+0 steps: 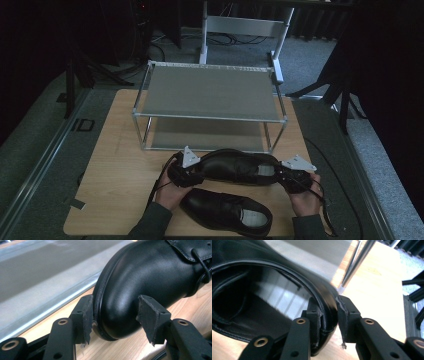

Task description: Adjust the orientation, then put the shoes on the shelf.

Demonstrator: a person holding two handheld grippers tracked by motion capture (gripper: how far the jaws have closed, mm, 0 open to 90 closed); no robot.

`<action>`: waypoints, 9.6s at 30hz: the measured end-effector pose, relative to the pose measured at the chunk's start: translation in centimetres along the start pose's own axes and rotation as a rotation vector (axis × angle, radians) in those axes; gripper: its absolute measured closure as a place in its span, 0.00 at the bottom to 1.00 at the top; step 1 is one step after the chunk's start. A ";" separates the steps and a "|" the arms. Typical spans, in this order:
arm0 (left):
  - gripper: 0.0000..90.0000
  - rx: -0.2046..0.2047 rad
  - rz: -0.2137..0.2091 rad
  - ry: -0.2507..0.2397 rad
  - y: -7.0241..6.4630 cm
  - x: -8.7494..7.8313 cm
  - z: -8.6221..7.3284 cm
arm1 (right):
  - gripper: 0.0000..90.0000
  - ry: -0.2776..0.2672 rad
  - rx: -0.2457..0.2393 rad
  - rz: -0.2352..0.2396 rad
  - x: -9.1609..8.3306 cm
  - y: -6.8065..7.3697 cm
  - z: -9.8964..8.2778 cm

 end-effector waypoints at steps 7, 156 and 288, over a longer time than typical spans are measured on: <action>0.52 -0.018 0.001 0.012 0.0 0.8 0.0 | 0.79 0.089 0.022 0.032 -1.2 -0.7 -0.4; 0.49 -0.004 -0.012 0.007 -1.6 -1.9 -2.4 | 0.90 0.064 -0.316 0.583 -2.5 5.2 -0.5; 0.48 0.057 -0.100 0.033 -5.4 -0.7 -2.2 | 0.90 0.388 -0.099 0.406 -6.8 4.3 -5.4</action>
Point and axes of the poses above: each handheld gripper's, and its own axes: x roughly forward along the jaws, z roughly out of its top, y roughly to its left, the point moved 9 cm from there along x, roughly forward along the jaws, and after that the axes turned 14 degrees about -z, right-handed, at the moved point
